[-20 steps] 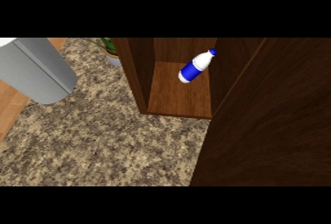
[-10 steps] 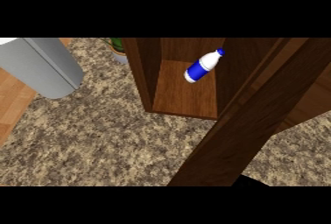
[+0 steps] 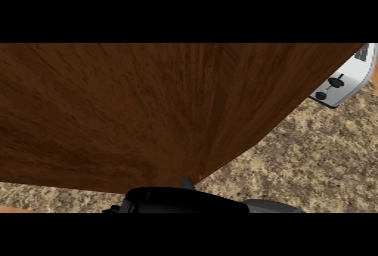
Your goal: Pick up the bottled water, place it into the cabinet and close the cabinet
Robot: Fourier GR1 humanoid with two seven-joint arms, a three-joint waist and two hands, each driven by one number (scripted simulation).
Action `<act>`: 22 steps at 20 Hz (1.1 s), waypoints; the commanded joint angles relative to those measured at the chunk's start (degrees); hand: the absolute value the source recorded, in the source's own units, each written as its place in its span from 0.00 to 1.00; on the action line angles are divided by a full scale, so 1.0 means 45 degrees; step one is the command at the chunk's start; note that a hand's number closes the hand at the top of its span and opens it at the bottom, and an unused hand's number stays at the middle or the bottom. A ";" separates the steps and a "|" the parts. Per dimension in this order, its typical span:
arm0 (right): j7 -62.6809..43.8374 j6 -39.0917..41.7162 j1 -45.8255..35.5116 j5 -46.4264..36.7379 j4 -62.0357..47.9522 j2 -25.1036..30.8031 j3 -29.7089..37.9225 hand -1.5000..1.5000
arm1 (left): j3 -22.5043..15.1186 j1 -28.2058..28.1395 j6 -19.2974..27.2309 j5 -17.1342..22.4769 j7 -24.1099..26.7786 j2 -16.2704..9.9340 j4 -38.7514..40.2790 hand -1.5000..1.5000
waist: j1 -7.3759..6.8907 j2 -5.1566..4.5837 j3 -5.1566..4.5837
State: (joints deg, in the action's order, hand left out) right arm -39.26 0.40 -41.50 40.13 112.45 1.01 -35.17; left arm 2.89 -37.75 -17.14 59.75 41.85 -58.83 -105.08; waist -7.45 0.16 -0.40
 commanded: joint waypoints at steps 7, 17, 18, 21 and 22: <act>0.0705 -0.0948 -0.3232 0.2804 -0.4492 -0.0221 0.0988 1.00 | 0.2418 -0.2697 -0.2316 0.0482 0.0316 0.0157 0.0285 0.00 | 0.0747 0.0011 0.0092; 0.1060 0.2298 -0.2453 0.3385 -0.7351 0.0421 0.3267 1.00 | 0.3005 -0.3130 -0.2881 -0.0692 0.0022 0.2170 0.0489 0.00 | 0.1331 -0.0041 0.0090; 0.1445 0.2265 -0.2305 0.2909 -0.7832 0.0142 0.3028 1.00 | 0.3416 -0.2854 -0.2920 -0.0067 -0.0371 0.1872 0.0443 0.00 | 0.1369 -0.0055 0.0091; 0.1825 0.3279 -0.2113 0.2784 -0.8835 0.0835 0.3788 1.00 | 0.3162 -0.2901 -0.2842 -0.0802 -0.0419 0.2618 0.0218 0.00 | 0.1361 -0.0065 0.0087; 0.1937 0.3204 -0.2485 0.2908 -0.9067 0.0942 0.4378 1.00 | 0.3746 -0.3097 -0.3248 -0.0367 -0.0600 0.2361 0.0301 0.00 | 0.1322 -0.0060 0.0092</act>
State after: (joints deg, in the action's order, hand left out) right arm -32.65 12.13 -52.31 53.75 76.27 3.52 -19.77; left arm 18.21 -51.52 -27.39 58.56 38.31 -49.80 -104.57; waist -1.71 -0.06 0.00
